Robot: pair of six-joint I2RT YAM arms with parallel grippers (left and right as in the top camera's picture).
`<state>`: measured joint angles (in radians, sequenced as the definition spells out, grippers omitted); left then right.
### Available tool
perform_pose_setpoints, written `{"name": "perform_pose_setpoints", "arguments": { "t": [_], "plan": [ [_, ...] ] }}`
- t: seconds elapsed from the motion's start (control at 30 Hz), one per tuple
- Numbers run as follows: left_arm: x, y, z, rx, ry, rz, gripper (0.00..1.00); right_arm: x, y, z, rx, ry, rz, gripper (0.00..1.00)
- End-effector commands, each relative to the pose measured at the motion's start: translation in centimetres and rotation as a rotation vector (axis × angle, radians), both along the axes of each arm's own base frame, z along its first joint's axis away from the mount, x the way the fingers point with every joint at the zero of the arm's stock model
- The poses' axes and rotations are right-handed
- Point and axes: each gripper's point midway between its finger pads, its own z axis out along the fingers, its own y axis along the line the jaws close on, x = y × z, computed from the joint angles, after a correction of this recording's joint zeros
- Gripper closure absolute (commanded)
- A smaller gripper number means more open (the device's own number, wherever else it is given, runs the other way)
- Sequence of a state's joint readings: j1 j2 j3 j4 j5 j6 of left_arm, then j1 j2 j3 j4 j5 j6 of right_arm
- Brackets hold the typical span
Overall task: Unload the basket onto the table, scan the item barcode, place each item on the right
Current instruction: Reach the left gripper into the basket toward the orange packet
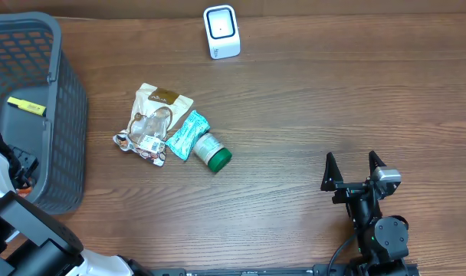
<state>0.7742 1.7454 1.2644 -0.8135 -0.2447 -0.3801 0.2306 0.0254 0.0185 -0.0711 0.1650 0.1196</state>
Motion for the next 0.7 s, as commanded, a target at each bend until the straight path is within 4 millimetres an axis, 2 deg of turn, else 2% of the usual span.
{"name": "perform_pose_setpoints", "arguments": {
  "t": [0.0, 0.2, 0.3, 0.33, 0.43, 0.57, 0.6, 0.67],
  "plan": [
    [-1.0, 1.1, 0.3, 0.057, 0.066, -0.015, 0.00, 0.1, -0.2, -0.3, 0.003, 0.004, -0.015, 0.00],
    [-0.1, 1.6, -0.2, 0.084, 0.077, -0.150, 0.00, 0.1, -0.2, -0.4, 0.003, 0.005, -0.015, 0.00],
    [0.9, 1.2, -1.2, 0.077, 0.056, -0.263, 0.00, 0.1, -0.2, -0.4, 0.003, 0.004, -0.015, 0.00],
    [1.0, 1.0, -1.5, 0.072, 0.054, -0.293, 0.03, 0.1, -0.2, -0.4, 0.003, 0.005, -0.015, 0.00],
    [0.8, 0.7, -2.5, 0.067, 0.066, -0.331, 0.08, 0.1, -0.2, -0.4, 0.003, 0.005, -0.015, 0.00],
    [0.4, 0.0, -3.3, 0.040, 0.072, -0.349, 0.04, 0.1, -0.2, -0.4, 0.003, 0.004, -0.015, 0.00],
    [0.3, -0.1, -3.5, 0.038, 0.088, -0.383, 0.06, 0.1, -0.2, -0.4, 0.003, 0.004, -0.015, 0.00],
    [0.2, -0.2, -3.8, 0.040, 0.112, -0.437, 0.15, 0.1, -0.2, -0.4, 0.003, 0.005, -0.015, 0.00]
  ]
}}
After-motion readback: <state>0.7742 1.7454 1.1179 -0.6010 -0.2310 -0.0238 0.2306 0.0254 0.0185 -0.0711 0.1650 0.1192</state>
